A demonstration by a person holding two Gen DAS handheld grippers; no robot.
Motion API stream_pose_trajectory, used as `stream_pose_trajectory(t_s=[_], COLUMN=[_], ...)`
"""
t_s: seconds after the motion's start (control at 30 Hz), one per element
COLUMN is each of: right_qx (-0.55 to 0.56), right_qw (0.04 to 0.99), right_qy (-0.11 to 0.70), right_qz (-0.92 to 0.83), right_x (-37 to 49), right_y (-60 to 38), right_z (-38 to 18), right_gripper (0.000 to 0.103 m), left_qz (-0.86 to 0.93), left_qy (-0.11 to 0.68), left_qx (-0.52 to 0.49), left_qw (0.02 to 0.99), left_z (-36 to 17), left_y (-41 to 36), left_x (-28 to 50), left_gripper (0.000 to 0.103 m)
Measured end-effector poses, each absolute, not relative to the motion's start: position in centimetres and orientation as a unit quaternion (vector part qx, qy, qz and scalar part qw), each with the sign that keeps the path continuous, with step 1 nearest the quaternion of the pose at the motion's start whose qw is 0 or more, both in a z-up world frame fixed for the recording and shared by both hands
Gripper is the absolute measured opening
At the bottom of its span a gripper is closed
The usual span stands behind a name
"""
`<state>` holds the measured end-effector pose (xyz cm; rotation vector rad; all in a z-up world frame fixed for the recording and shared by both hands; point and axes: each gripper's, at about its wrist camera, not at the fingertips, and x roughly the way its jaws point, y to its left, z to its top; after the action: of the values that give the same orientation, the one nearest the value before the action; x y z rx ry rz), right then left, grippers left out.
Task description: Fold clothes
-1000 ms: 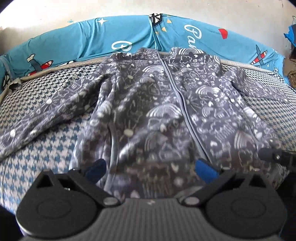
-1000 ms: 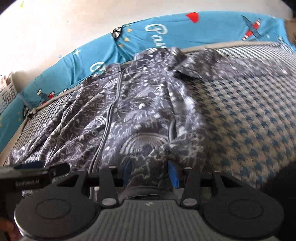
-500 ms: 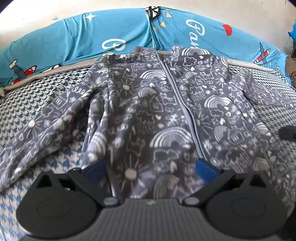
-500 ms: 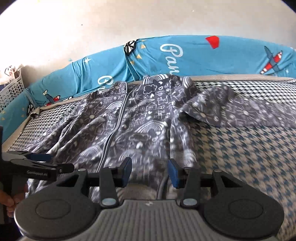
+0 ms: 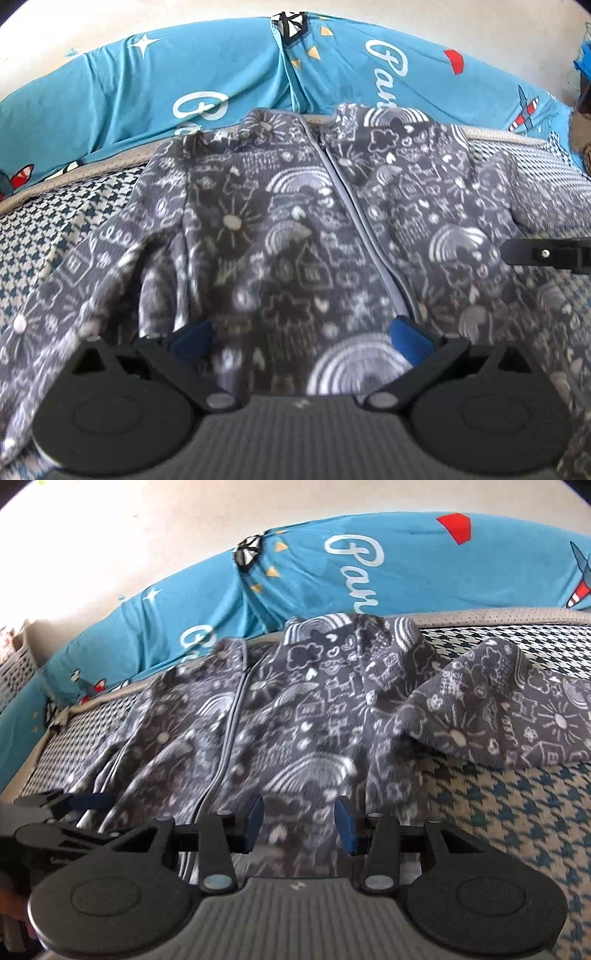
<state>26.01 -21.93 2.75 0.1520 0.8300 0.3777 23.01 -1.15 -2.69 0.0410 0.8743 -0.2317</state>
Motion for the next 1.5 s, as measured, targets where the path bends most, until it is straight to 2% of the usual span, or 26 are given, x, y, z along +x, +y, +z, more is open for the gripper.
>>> stream_pose_trajectory(t_s=[0.23, 0.27, 0.3, 0.33, 0.37, 0.4, 0.5, 0.63, 0.77, 1.03, 1.07, 1.1, 1.13, 1.17, 1.43, 1.5], right_qx=[0.052, 0.051, 0.05, 0.048, 0.051, 0.062, 0.092, 0.071, 0.103, 0.124, 0.13, 0.137, 0.142, 0.149, 0.226, 0.246], right_qw=[0.896, 0.898, 0.898, 0.899, 0.899, 0.899, 0.897, 0.903, 0.896, 0.911, 0.912, 0.914, 0.915, 0.916, 0.898, 0.888], right_qy=[0.412, 0.416, 0.419, 0.423, 0.425, 0.426, 0.427, 0.419, 0.425, 0.385, 0.383, 0.38, 0.376, 0.372, 0.353, 0.343], right_qz=[0.155, 0.138, 0.12, 0.102, 0.089, 0.084, 0.071, 0.068, 0.077, 0.075, 0.061, 0.045, 0.03, 0.013, -0.136, -0.181], right_x=[29.7, 30.3, 30.9, 31.5, 32.0, 32.3, 32.9, 32.8, 32.6, 31.7, 31.9, 31.9, 31.8, 31.7, 30.7, 30.2], right_y=[-21.4, -21.8, -22.2, -22.7, -23.1, -23.6, -25.0, -24.5, -24.9, -27.3, -27.8, -28.4, -29.1, -30.0, -39.3, -41.7], right_z=[0.7, 0.4, 0.0, -0.3, -0.6, -0.6, -0.8, -0.8, -0.3, 1.7, 1.8, 1.9, 1.9, 2.0, 1.9, 1.8], right_gripper=[0.042, 0.039, 0.035, 0.016, 0.003, 0.0, 0.0, 0.0, 0.0, 0.0, 0.002, 0.006, 0.015, 0.016, 0.018, 0.023], left_qz=[-0.099, -0.095, -0.092, -0.088, -0.083, -0.079, -0.069, -0.056, -0.052, -0.077, -0.081, -0.087, -0.091, -0.093, -0.099, -0.099], left_qy=[0.417, 0.418, 0.419, 0.419, 0.419, 0.419, 0.415, 0.414, 0.411, 0.374, 0.371, 0.367, 0.363, 0.362, 0.366, 0.372], left_qx=[0.006, 0.004, 0.002, -0.001, -0.006, -0.01, -0.018, 0.003, 0.044, 0.081, 0.085, 0.091, 0.098, 0.104, 0.113, 0.102], left_qw=[0.904, 0.904, 0.903, 0.904, 0.904, 0.904, 0.907, 0.909, 0.909, 0.921, 0.921, 0.922, 0.922, 0.922, 0.918, 0.917], left_z=[-3.5, -3.7, -3.9, -4.1, -4.2, -4.3, -4.5, -5.2, -5.3, -3.9, -3.7, -3.4, -3.3, -3.2, -3.5, -3.6], left_y=[-0.4, -0.2, 0.0, 0.3, 0.5, 0.8, 1.3, 1.2, -0.2, -3.2, -3.6, -4.0, -4.3, -4.5, -5.0, -4.8], left_x=[25.9, 26.2, 26.6, 26.9, 27.1, 27.4, 28.1, 28.5, 28.1, 26.3, 26.2, 26.0, 25.7, 25.5, 25.2, 25.4], left_gripper=[0.103, 0.103, 0.103, 0.103, 0.103, 0.103, 0.103, 0.103, 0.103, 0.103, 0.103, 0.103, 0.103, 0.103, 0.103, 0.103])
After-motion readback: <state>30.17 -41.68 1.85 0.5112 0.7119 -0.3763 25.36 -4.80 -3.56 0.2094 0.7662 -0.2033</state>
